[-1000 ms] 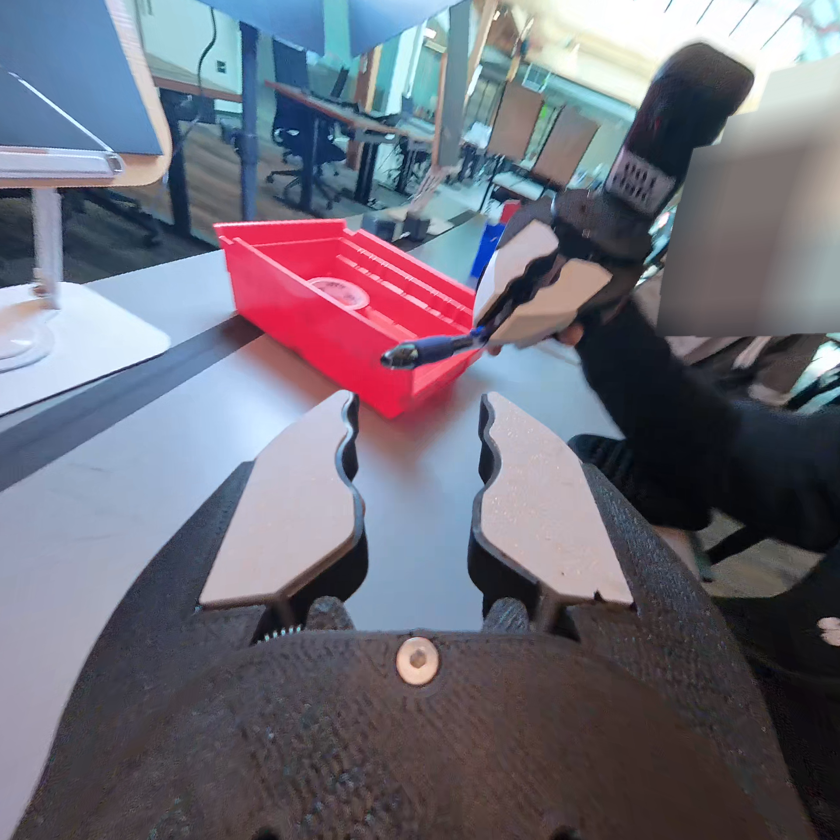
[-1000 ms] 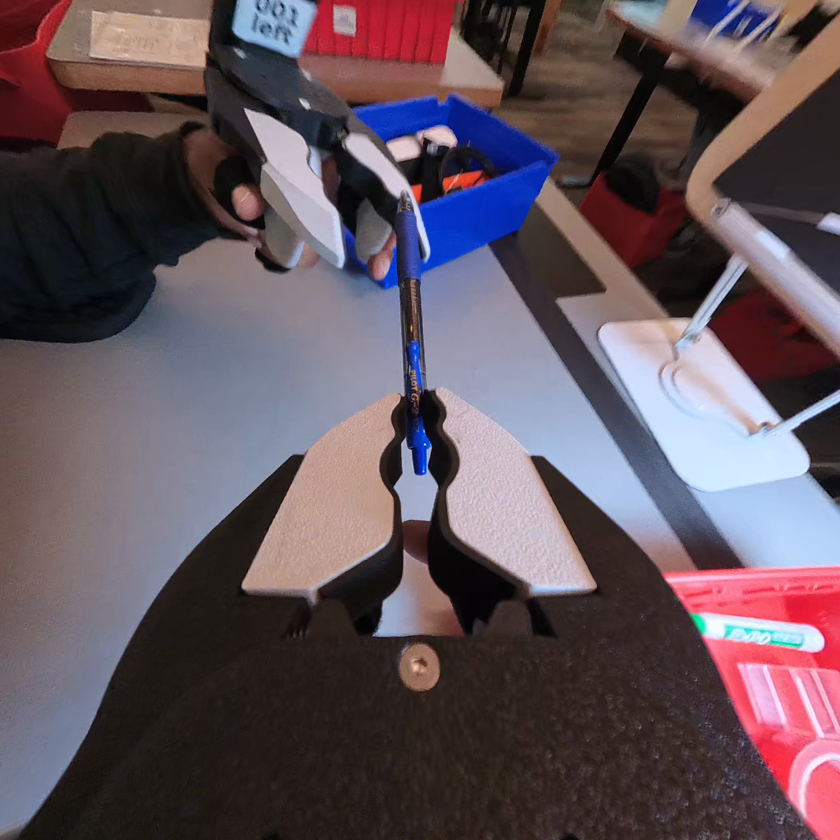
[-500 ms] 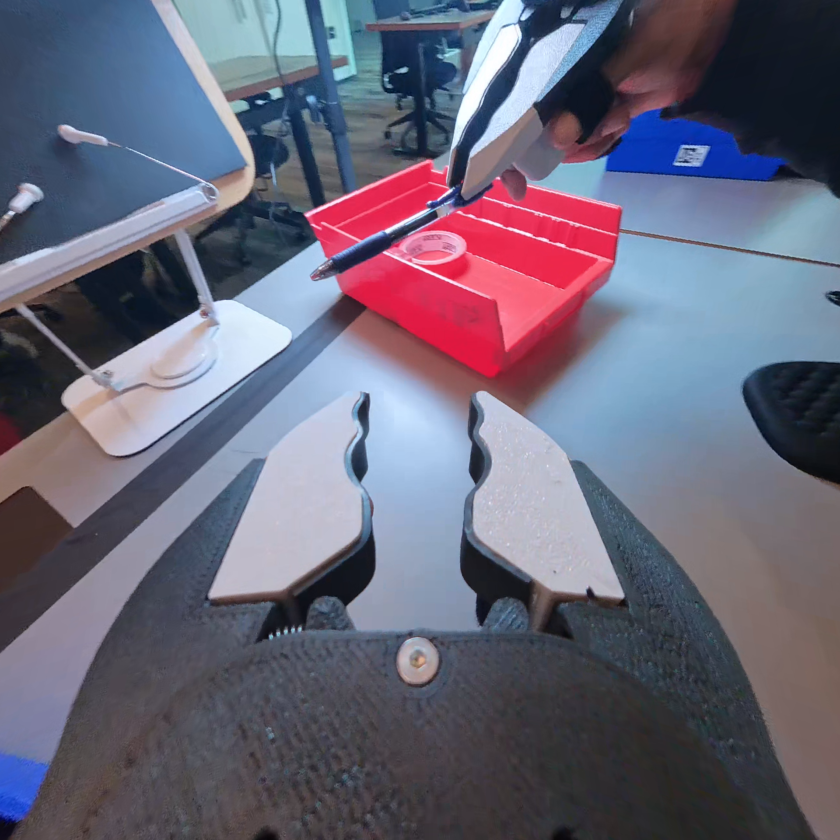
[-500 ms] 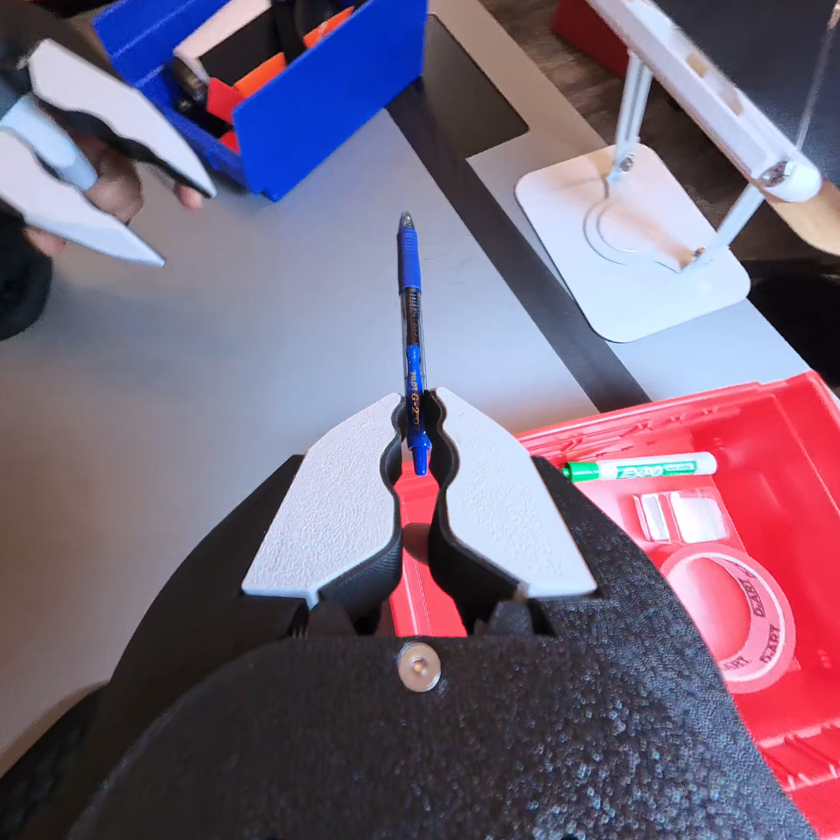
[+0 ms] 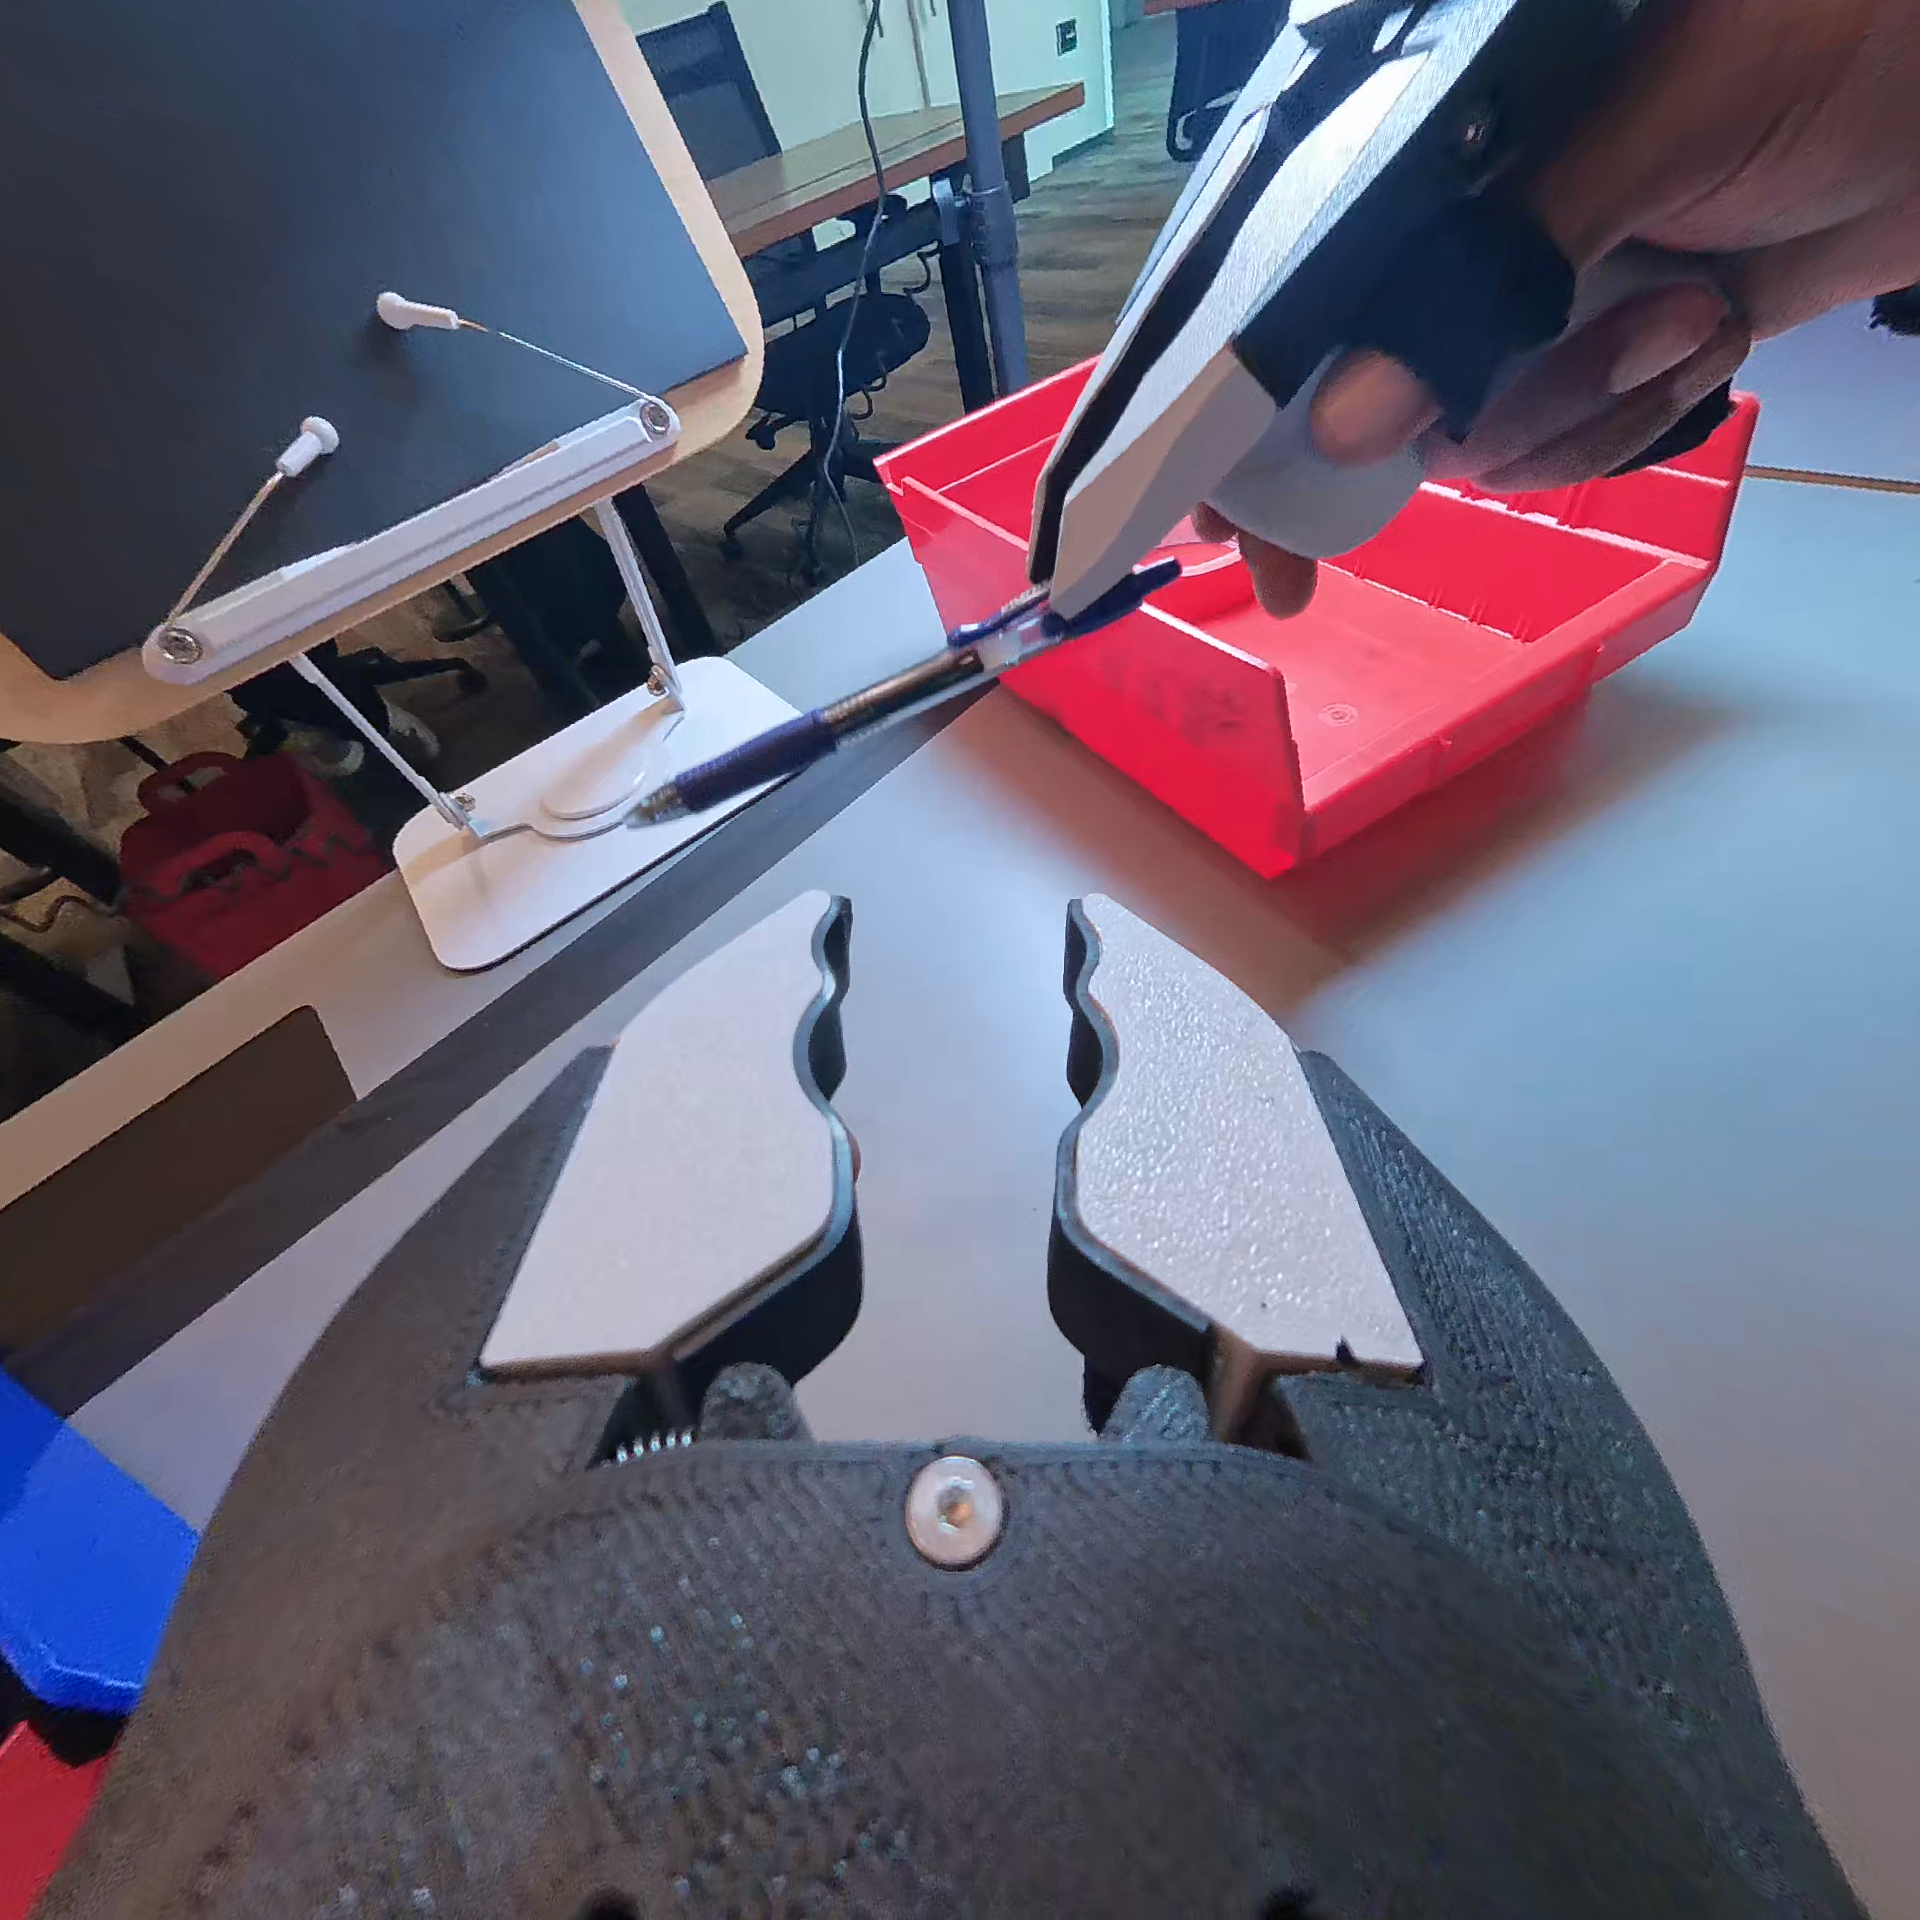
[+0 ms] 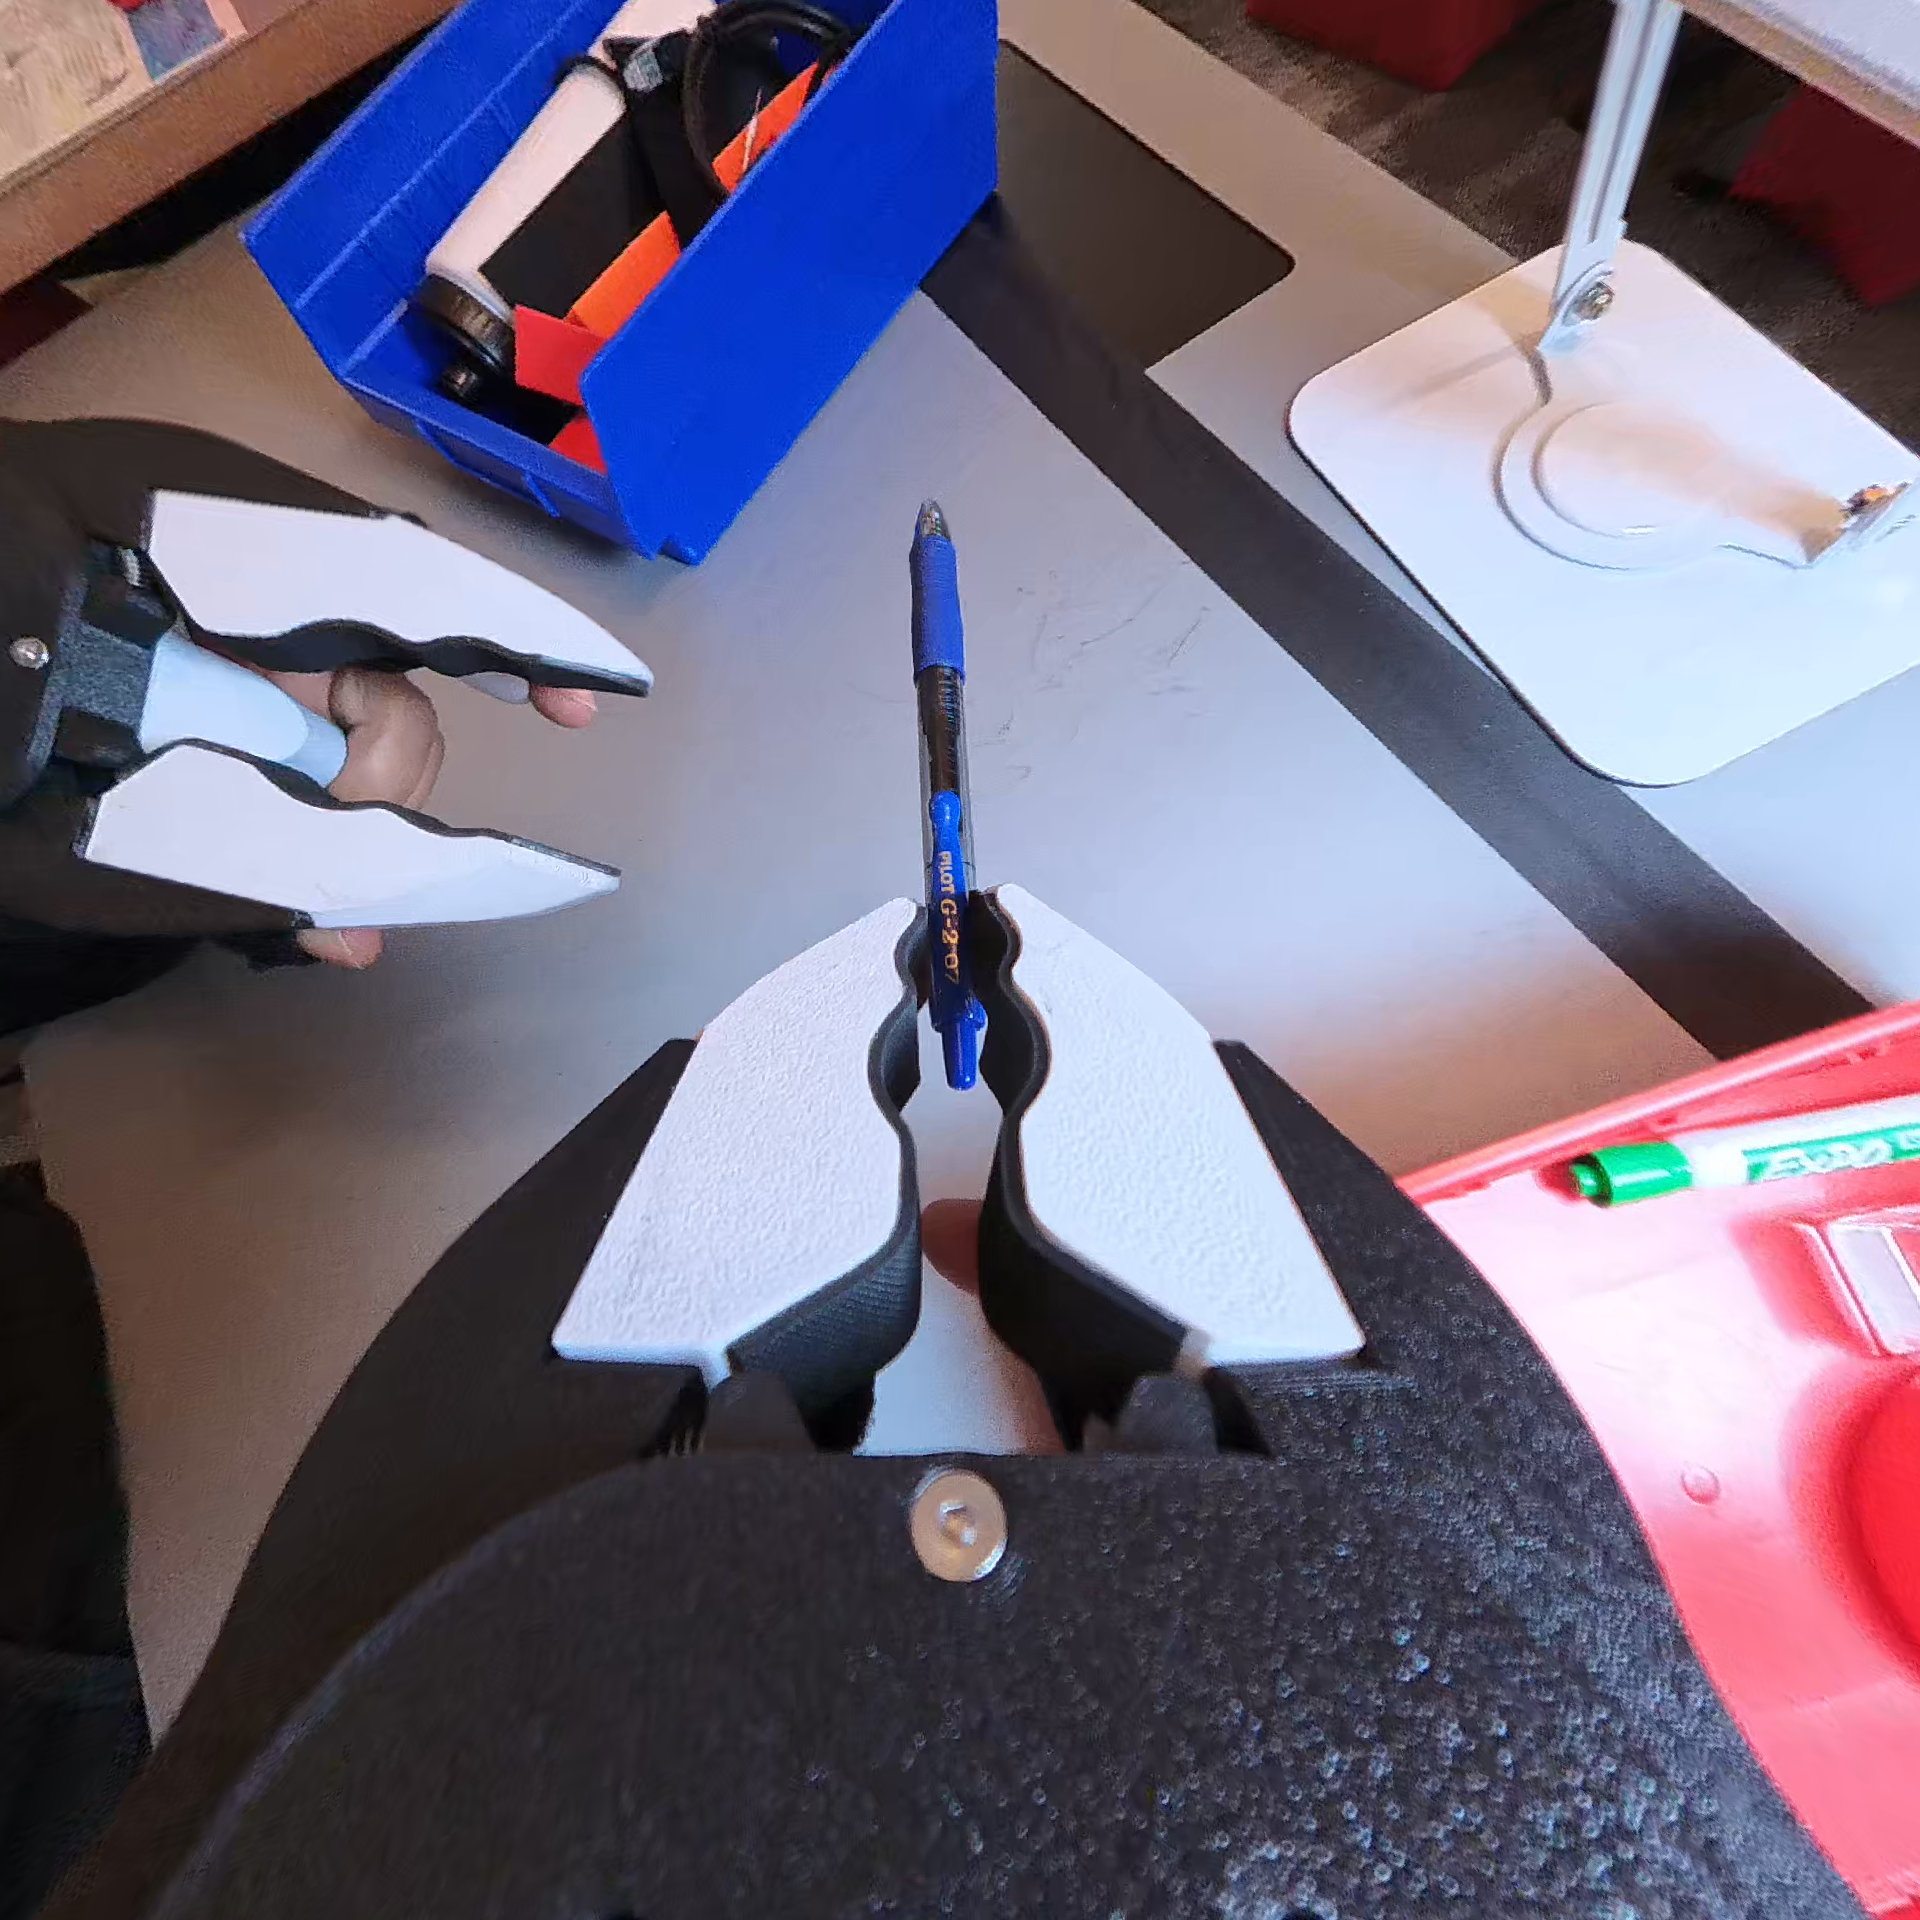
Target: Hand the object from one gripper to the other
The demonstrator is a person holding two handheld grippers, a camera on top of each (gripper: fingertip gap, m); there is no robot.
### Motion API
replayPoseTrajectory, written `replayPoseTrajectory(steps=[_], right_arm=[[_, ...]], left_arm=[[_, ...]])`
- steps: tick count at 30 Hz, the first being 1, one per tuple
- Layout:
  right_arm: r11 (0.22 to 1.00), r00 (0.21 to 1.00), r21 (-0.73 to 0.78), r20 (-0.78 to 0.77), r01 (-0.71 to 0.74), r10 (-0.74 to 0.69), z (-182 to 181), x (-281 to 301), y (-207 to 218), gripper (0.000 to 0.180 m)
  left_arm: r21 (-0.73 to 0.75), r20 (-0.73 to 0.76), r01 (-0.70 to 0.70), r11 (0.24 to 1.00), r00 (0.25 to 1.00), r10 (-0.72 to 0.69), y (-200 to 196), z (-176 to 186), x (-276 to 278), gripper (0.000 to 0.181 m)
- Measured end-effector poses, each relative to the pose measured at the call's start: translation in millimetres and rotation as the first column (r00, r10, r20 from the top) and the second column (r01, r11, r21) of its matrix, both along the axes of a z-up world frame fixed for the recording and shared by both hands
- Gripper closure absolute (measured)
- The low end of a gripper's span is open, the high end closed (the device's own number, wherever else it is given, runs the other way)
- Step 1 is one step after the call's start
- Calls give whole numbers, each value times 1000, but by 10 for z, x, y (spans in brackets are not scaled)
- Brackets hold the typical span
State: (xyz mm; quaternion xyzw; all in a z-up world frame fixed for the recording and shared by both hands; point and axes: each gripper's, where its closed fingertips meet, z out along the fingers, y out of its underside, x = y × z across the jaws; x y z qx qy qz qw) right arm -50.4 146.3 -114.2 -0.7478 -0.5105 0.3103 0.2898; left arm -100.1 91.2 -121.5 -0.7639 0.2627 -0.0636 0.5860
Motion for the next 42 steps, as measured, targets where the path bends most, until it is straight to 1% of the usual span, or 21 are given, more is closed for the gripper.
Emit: replayPoseTrajectory(steps=[2, 5, 7, 9, 12, 15, 18, 22, 26, 34, 38, 40, 41, 42], right_arm=[[1000, 1000, 12, 15, -21, 21, -29, -34, -58, 173], [996, 996, 53, 53, -74, 71, -93, -45, -150, 173], [987, 986, 104, 121, -126, 113, -175, -18, -216, 173], [971, 965, 144, 207, -193, 161, -268, 12, -318, 173], [939, 923, 175, 307, -295, 233, -373, 18, -532, 173], [910, 890, 189, 352, -370, 289, -424, -7, -755, 173], [889, 871, 192, 365, -416, 329, -415, -15, -928, 173], [865, 852, 201, 377, -459, 364, -390, -17, -1066, 173], [849, 838, 208, 385, -486, 386, -400, -32, -1127, 173], [841, 833, 203, 377, -502, 405, -433, -49, -1156, 173], [835, 837, 218, 361, -505, 412, -425, -59, -1152, 172], [836, 866, 272, 309, -477, 394, -350, -103, -1106, 172], [842, 886, 299, 270, -449, 376, -288, -126, -1076, 169], [853, 908, 321, 226, -412, 353, -217, -141, -1043, 158]], left_arm=[[-5, -27, 36, 999, 999, -36, -24, 8, 7, 143], [-88, -116, 164, 983, 978, -173, -147, -86, 64, 148], [-141, -174, 223, 965, 954, -246, -232, -162, 78, 149], [-164, -246, 251, 954, 926, -286, -284, -231, 91, 151], [-159, -342, 282, 946, 883, -320, -334, -313, 153, 153], [-169, -382, 308, 936, 855, -351, -378, -381, 219, 155], [-193, -362, 355, 915, 841, -403, -434, -422, 256, 156], [-224, -314, 433, 873, 816, -485, -548, -430, 322, 167], [-235, -295, 460, 857, 806, -513, -598, -425, 351, 172], [-267, -276, 479, 837, 794, -542, -632, -480, 366, 175], [-286, -243, 482, 828, 799, -550, -620, -491, 369, 175], [-268, -209, 481, 835, 817, -538, -581, -442, 347, 175], [-261, -188, 476, 840, 828, -528, -556, -409, 320, 176], [-259, -171, 461, 849, 843, -510, -520, -386, 271, 176]])
